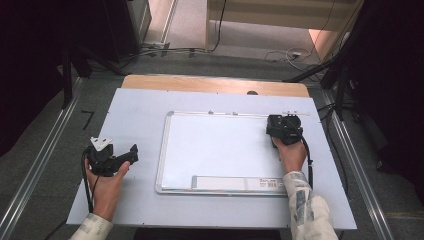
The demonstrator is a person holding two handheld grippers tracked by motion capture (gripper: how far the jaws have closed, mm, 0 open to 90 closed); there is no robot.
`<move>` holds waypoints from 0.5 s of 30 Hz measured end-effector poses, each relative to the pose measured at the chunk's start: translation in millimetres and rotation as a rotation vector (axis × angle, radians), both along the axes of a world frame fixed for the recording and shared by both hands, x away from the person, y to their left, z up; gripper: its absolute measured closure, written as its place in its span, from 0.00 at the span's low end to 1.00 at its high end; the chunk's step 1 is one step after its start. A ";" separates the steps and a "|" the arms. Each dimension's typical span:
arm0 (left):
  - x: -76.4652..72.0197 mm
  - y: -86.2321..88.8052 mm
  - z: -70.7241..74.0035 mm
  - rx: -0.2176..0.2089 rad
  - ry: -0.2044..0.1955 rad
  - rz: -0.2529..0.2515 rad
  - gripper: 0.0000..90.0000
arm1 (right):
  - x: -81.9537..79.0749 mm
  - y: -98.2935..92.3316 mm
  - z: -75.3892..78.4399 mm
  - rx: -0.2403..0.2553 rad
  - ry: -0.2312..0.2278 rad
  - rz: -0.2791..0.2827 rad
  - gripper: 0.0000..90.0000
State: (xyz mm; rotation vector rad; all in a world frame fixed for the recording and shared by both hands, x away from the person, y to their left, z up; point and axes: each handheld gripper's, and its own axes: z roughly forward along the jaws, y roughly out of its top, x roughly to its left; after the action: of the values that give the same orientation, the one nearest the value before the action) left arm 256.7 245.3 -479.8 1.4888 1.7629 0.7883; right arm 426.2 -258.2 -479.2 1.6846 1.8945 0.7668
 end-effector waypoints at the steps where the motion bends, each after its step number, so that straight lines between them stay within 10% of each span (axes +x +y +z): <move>1: 0.0 0.0 0.0 -0.002 -0.002 0.002 0.09 | -1.7 -0.8 2.3 0.005 -0.008 0.005 0.24; 15: -1.3 1.0 1.3 -0.004 -0.005 0.003 0.09 | -35.2 -3.9 27.5 0.036 -0.111 0.144 0.20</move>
State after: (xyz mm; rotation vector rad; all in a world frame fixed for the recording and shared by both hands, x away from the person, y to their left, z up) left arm 255.4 246.3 -478.5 1.4807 1.7619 0.7891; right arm 391.0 -262.0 -451.7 1.5059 1.9509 0.9358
